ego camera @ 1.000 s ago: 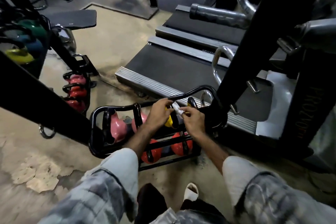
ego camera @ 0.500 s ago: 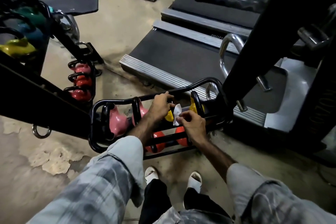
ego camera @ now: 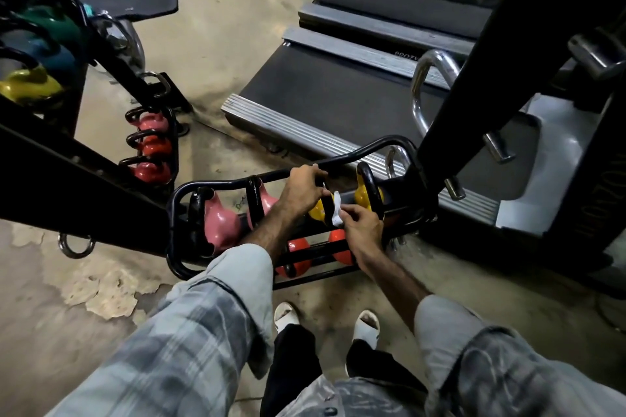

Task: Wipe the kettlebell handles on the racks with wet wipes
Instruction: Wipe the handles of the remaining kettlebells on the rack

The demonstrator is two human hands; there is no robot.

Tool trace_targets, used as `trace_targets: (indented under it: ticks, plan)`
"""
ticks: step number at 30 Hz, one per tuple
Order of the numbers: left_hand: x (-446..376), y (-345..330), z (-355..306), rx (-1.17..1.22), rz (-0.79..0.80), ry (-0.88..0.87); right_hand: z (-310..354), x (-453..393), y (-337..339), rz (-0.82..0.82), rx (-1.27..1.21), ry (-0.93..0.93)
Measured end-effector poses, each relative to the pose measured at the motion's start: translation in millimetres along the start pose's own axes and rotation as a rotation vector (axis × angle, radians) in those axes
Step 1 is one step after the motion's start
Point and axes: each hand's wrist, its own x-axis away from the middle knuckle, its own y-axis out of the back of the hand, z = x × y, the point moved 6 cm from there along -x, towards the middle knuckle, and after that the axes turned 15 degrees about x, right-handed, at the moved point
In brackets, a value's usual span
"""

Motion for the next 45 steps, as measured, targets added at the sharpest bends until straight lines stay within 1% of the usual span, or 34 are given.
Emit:
trace_targets:
  ticks: [5,8,11,13,15,18,20,22,25,27,33,36,38,40,42,45]
  plan:
    - [1,4,-2,-0.01,-0.002,-0.033,16,-2,-2,0.002,-0.074,0.043]
    - [1,2,1,0.015,-0.013,-0.02,10,7,3,-0.016,-0.042,0.076]
    - [1,1,3,0.028,-0.022,-0.01,-9,16,0,-0.013,-0.016,0.002]
    - [0,2,4,0.038,-0.025,-0.008,-10,19,-2,-0.019,-0.008,-0.004]
    - [0,2,4,0.041,-0.021,-0.013,0,18,-2,-0.039,-0.019,0.048]
    - [-1,4,6,0.044,-0.016,-0.022,25,11,4,-0.087,-0.005,0.205]
    - [-2,4,6,0.06,-0.017,-0.027,33,6,6,-0.089,-0.022,0.264]
    - [-2,2,7,0.074,-0.011,-0.023,26,6,5,-0.067,-0.035,0.235]
    - [-2,1,10,0.113,-0.011,0.005,-2,12,0,-0.02,-0.035,0.095]
    - [-4,1,12,0.124,-0.017,0.006,-5,12,-1,-0.019,-0.013,0.081]
    - [-4,1,17,0.158,-0.014,-0.008,45,-9,8,-0.046,0.06,0.34]
    - [4,-2,21,0.297,-0.032,-0.033,43,-11,12,-0.067,0.145,0.444]
    - [21,-10,30,0.457,-0.104,-0.009,41,-7,13,-0.098,0.178,0.539]
    - [38,-22,45,0.53,-0.209,0.043,38,-3,15,-0.124,0.204,0.654]
    - [51,-34,58,0.473,-0.257,0.084,36,5,14,-0.099,0.255,0.764]
    - [59,-51,62,0.391,-0.203,0.059,30,13,10,-0.043,0.354,0.876]
